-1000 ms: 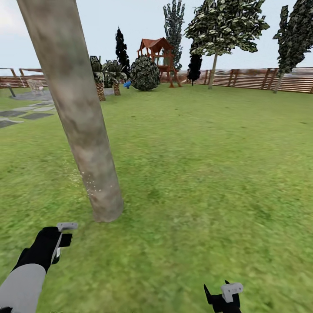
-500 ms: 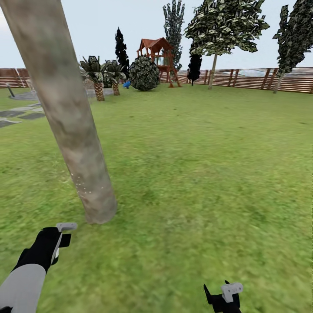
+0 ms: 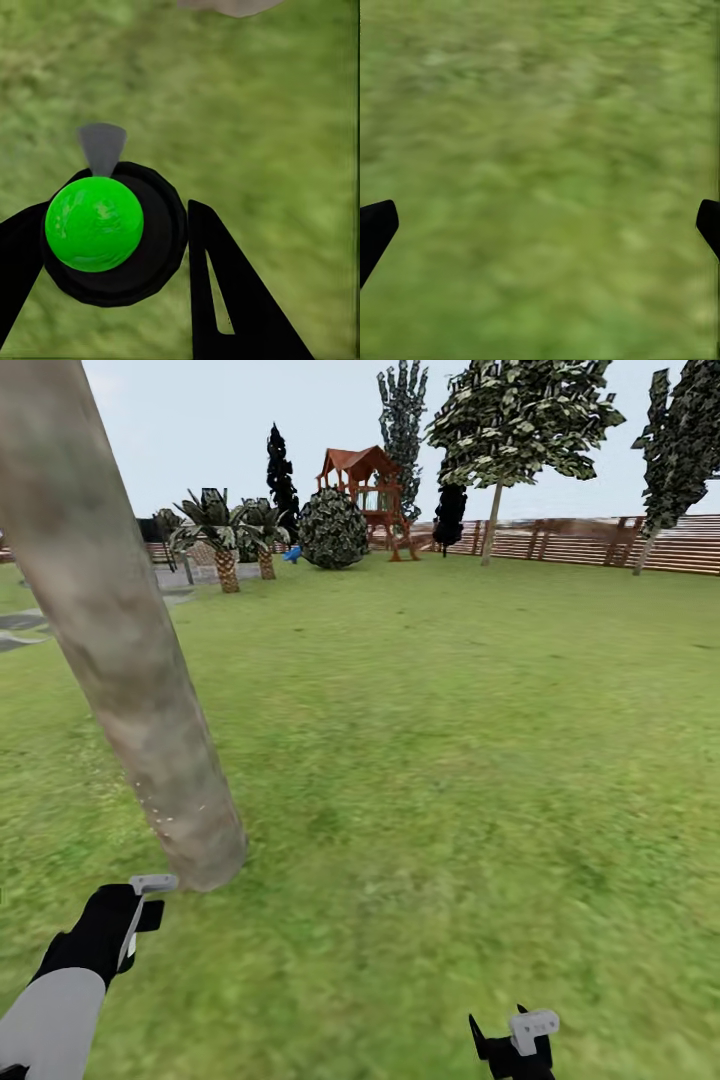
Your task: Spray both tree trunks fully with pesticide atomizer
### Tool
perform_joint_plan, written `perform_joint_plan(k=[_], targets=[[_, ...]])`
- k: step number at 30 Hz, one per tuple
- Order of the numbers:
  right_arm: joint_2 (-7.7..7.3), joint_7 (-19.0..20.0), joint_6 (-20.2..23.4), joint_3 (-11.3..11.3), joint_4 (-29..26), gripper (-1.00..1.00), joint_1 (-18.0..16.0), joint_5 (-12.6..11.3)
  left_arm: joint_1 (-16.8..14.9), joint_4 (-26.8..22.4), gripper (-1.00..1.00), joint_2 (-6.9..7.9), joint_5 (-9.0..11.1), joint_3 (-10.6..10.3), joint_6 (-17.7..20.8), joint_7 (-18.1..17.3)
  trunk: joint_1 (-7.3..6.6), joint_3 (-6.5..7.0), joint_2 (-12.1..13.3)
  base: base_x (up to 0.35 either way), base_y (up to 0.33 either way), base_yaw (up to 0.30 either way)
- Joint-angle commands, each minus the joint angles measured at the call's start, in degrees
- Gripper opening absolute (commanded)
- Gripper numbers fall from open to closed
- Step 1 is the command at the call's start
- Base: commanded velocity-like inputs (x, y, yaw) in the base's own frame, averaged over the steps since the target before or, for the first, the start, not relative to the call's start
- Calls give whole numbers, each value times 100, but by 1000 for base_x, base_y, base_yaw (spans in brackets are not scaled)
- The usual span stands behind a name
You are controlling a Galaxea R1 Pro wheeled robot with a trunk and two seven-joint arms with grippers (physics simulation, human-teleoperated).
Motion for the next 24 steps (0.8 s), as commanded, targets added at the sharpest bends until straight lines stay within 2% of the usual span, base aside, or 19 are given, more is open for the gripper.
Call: perform_joint_plan(k=[1,10,24], targets=[[0,51,-16,-50,3,100,-2,8,-5,-9,-100,-4,-53,16,25,-38,0,-5,-2,69,-263,193],[0,51,-16,-50,3,100,-1,8,-5,-9,-100,-5,-53,14,29,-39,0,-5,-2,8,-275,257],[0,52,-16,-50,3,100,-2,8,-5,-9,-100,-5,-53,17,29,-39,0,-5,-2,0,-277,16]])
